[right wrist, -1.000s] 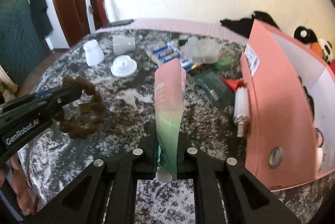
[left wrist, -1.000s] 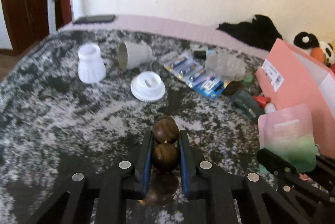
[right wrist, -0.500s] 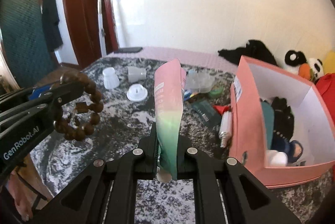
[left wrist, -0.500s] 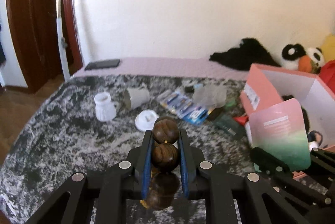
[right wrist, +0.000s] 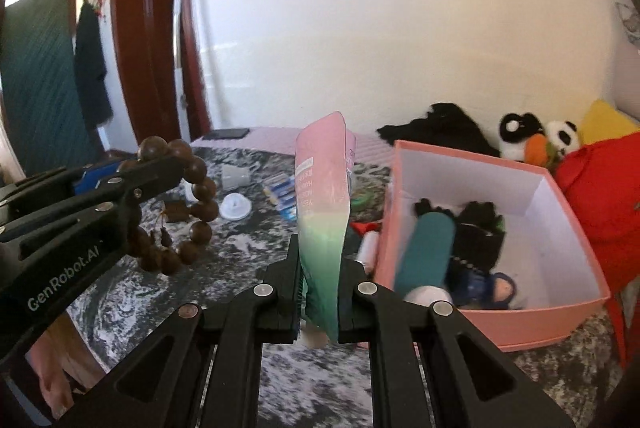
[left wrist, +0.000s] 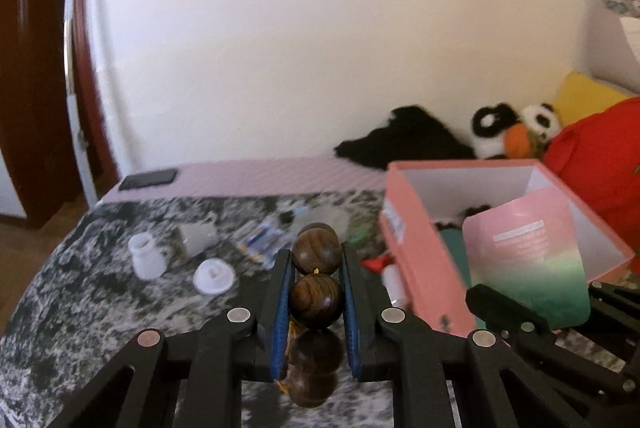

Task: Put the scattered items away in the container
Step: 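Carry the pouch and bracelet into the pink box and release both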

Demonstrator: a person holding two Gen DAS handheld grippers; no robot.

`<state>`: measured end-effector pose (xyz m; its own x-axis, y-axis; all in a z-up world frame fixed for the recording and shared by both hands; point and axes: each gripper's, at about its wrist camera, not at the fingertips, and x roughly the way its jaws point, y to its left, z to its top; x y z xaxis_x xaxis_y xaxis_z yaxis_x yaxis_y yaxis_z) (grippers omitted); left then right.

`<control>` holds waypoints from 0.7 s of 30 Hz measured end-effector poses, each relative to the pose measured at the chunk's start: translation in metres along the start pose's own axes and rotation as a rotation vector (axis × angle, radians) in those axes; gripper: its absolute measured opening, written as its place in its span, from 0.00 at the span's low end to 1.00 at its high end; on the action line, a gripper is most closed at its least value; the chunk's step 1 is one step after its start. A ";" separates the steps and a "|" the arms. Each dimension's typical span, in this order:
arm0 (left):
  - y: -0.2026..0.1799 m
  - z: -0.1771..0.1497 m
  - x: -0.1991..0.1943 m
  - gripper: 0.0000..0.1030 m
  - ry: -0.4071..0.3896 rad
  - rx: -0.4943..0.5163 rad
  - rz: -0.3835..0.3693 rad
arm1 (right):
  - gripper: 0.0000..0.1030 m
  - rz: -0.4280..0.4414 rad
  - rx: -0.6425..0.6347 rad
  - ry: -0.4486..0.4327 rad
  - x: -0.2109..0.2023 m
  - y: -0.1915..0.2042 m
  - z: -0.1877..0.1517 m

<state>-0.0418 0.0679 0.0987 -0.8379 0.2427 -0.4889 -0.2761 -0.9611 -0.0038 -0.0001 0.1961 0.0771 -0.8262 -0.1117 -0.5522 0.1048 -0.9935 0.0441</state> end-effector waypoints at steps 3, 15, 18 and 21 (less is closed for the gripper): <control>-0.023 0.007 -0.006 0.17 -0.022 0.011 -0.034 | 0.11 -0.019 0.027 -0.020 -0.017 -0.021 0.000; -0.132 0.034 -0.002 0.17 -0.059 0.109 -0.216 | 0.11 -0.137 0.217 -0.076 -0.060 -0.139 -0.001; -0.153 0.044 0.008 0.17 -0.056 0.138 -0.252 | 0.11 -0.167 0.285 -0.078 -0.060 -0.172 0.001; -0.169 0.048 0.027 0.17 -0.043 0.173 -0.267 | 0.11 -0.186 0.345 -0.070 -0.051 -0.201 0.002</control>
<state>-0.0402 0.2427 0.1281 -0.7434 0.4918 -0.4534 -0.5614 -0.8272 0.0233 0.0200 0.4017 0.0976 -0.8503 0.0816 -0.5199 -0.2324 -0.9446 0.2319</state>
